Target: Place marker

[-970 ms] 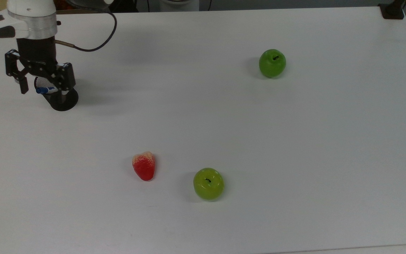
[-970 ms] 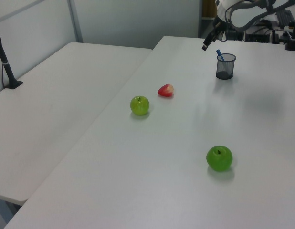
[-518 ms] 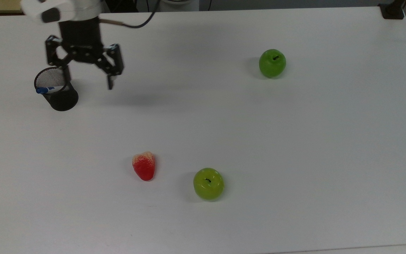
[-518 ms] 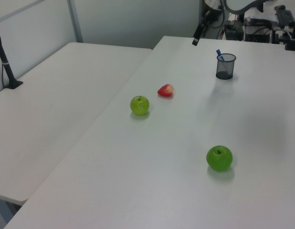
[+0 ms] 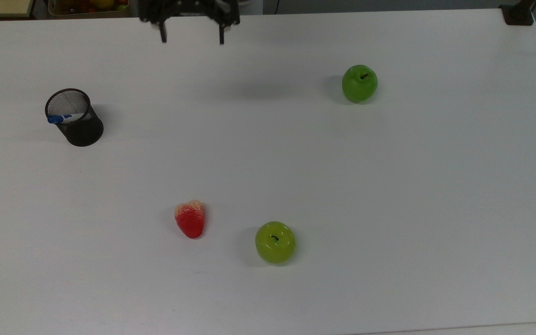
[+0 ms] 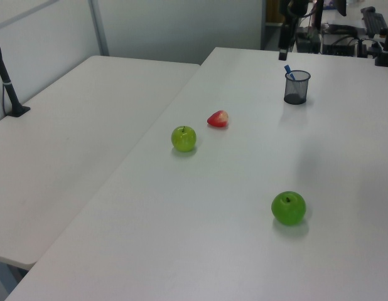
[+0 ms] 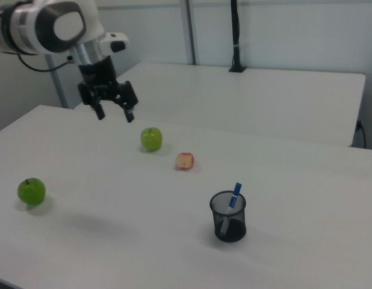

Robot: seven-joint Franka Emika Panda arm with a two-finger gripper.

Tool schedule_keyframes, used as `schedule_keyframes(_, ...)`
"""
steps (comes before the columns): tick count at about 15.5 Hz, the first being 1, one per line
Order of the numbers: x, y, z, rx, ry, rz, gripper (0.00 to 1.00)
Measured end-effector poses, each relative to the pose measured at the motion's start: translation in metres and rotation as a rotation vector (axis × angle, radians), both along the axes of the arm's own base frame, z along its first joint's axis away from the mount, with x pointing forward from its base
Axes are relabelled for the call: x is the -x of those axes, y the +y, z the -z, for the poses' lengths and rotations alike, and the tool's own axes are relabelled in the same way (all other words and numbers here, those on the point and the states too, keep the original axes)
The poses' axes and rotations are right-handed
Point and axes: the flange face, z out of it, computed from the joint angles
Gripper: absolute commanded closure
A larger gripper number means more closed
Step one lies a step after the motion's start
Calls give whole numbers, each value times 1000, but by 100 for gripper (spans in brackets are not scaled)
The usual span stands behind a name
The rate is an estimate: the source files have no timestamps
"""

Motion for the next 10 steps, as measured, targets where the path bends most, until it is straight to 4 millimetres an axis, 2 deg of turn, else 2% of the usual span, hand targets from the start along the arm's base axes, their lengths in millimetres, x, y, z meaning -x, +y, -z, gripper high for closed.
schedule_keyframes(4,25,24,-15,12,68,-32,0)
schedule_keyframes(10,24,10,-14,11,77,-3,0)
